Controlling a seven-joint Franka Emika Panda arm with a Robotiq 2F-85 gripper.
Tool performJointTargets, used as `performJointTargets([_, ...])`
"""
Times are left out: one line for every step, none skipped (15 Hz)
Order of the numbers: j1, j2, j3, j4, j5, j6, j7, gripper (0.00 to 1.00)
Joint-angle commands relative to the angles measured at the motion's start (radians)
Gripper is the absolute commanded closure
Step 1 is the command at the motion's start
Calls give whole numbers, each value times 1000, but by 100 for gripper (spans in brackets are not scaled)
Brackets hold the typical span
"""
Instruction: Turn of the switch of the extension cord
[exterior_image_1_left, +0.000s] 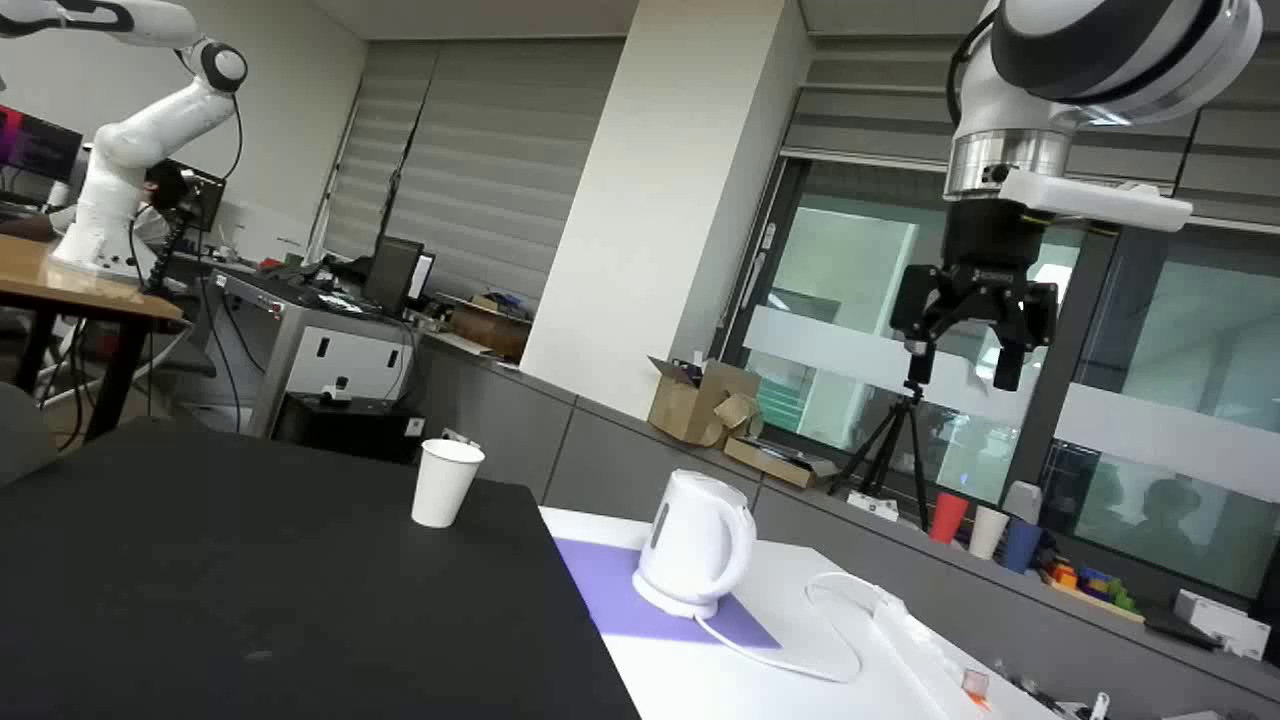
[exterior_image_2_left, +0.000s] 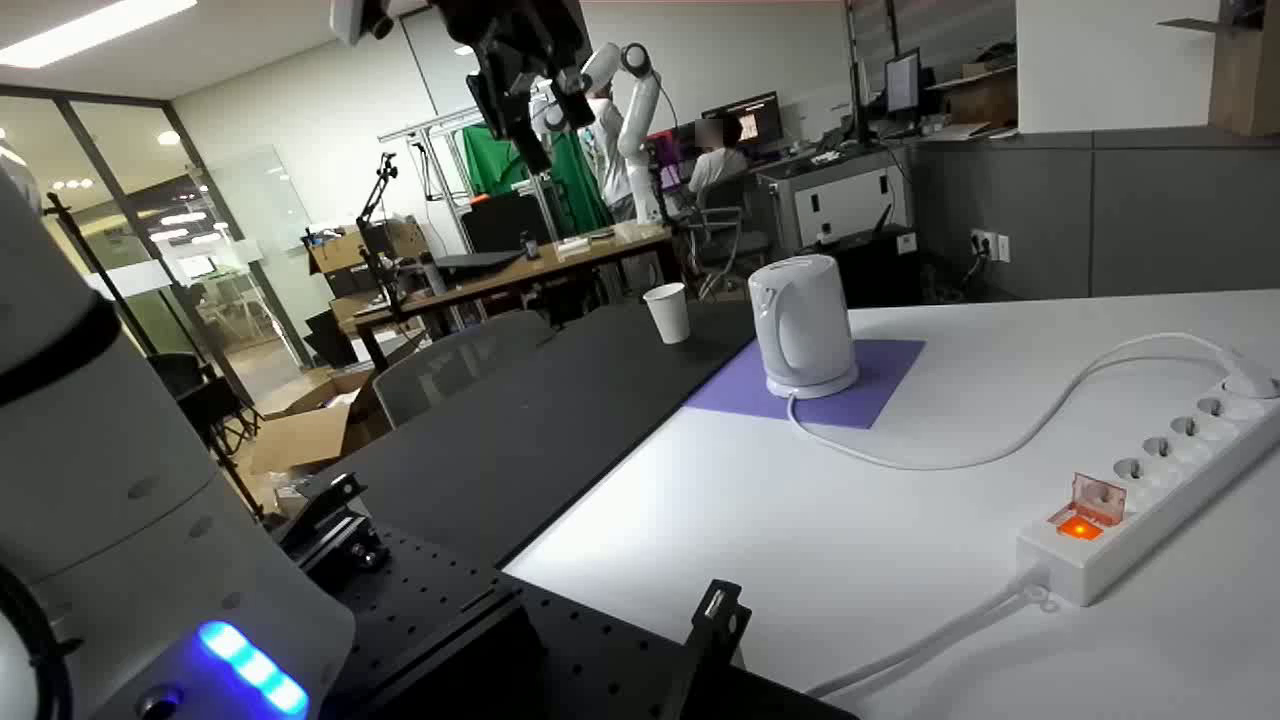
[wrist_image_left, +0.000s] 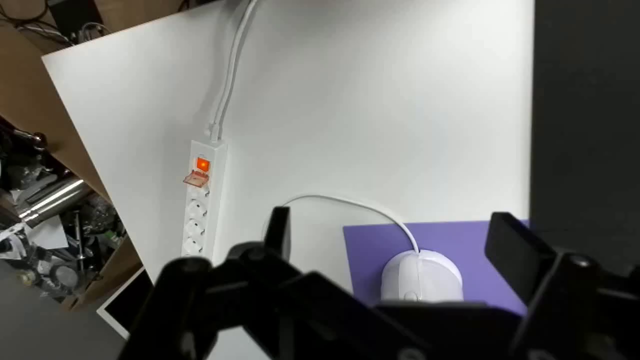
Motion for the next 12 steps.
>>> performJointTargets([16, 1, -15, 2, -10, -4, 7, 0])
performJointTargets([16, 1, -15, 2, -10, -4, 7, 0])
performJointTargets([16, 1, -15, 2, -10, -4, 7, 0])
performJointTargets([16, 1, -15, 2, -10, -4, 7, 0])
performJointTargets([16, 1, -15, 2, -10, -4, 7, 0])
performJointTargets([16, 1, -15, 2, -10, -4, 7, 0])
performJointTargets([16, 1, -15, 2, -10, -4, 7, 0])
performJointTargets([16, 1, -15, 2, -10, -4, 7, 0])
performJointTargets([16, 1, -15, 2, -10, -4, 7, 0])
performJointTargets([16, 1, -15, 2, -10, -4, 7, 0])
performJointTargets([1, 11, -26, 7, -20, 3, 3, 0])
performJointTargets([-31, 23, -42, 7, -49, 39, 12, 0])
